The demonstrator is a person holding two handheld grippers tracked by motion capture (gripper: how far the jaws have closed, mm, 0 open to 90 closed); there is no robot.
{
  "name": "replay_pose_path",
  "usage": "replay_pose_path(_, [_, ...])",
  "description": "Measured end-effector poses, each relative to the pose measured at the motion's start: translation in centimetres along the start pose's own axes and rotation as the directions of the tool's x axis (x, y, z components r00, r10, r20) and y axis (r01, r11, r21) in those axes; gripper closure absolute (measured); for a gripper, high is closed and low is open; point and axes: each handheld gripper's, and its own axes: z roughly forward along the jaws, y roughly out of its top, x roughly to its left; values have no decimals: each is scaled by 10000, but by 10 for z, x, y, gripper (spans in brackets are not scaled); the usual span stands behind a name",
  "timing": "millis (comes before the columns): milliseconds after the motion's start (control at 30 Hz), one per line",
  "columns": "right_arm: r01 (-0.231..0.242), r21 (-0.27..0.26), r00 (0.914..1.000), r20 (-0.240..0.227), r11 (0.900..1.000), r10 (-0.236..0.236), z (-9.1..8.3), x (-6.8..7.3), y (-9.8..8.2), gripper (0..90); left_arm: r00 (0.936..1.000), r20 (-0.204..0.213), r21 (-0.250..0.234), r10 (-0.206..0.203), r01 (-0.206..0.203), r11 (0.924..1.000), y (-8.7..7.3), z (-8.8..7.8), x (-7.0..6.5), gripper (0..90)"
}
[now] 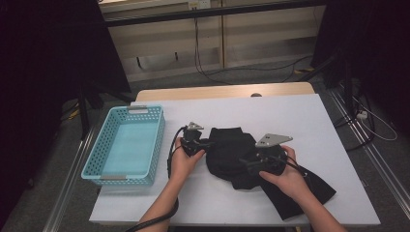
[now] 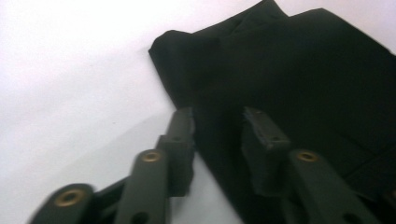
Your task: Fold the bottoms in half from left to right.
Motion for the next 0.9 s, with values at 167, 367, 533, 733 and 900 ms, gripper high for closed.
replay_pose_path(167, [-135,99,9998,154,9999,133,1,-6,-2,234,9996,272,164,-6,2,9999,2,0,-2,797])
replay_pose_path(367, [-70,252,9996,277,9997,63,3,-8,-5,232,9991,167,234,-393,389,9990,1,-8,4,854])
replay_pose_path(533, [-224,213,9991,368,9995,216,1,-12,-5,232,9966,-292,165,-775,780,9968,-4,-23,18,858])
replay_pose_path(733, [-316,129,9985,451,9994,310,-1,-17,-5,232,9924,-763,-78,-969,966,9953,-7,-27,22,798])
replay_pose_path(900, [-381,110,9984,429,9992,376,-1,-18,-5,231,9911,-1252,-410,-450,402,9984,6,-21,24,514])
